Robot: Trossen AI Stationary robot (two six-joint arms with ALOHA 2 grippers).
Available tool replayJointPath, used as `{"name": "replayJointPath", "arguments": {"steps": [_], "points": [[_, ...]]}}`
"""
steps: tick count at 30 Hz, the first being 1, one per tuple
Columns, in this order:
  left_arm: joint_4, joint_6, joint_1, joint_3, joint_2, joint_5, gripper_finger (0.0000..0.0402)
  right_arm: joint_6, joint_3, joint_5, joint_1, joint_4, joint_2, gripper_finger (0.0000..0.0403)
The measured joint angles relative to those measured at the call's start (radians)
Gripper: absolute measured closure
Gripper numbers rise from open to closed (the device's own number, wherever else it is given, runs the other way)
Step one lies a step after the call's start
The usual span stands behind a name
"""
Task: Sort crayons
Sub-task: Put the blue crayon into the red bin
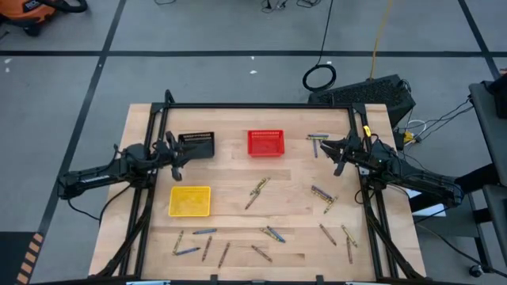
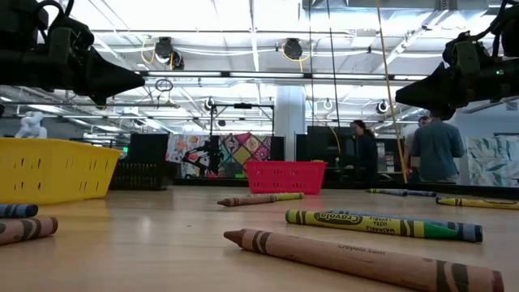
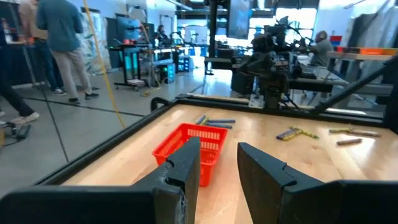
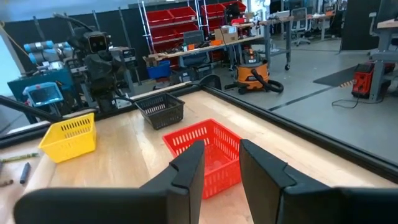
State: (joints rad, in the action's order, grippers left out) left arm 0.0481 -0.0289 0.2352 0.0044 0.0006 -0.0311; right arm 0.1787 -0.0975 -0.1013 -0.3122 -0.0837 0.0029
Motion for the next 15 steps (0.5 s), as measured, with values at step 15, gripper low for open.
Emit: {"name": "replayJointPath", "arguments": {"steps": [15], "points": [[-0.024, -0.115, 0.0, 0.0, 0.02, 0.102, 0.0288, 0.18, -0.004, 0.0, 0.0, -0.028, 0.0, 0.0314]]}}
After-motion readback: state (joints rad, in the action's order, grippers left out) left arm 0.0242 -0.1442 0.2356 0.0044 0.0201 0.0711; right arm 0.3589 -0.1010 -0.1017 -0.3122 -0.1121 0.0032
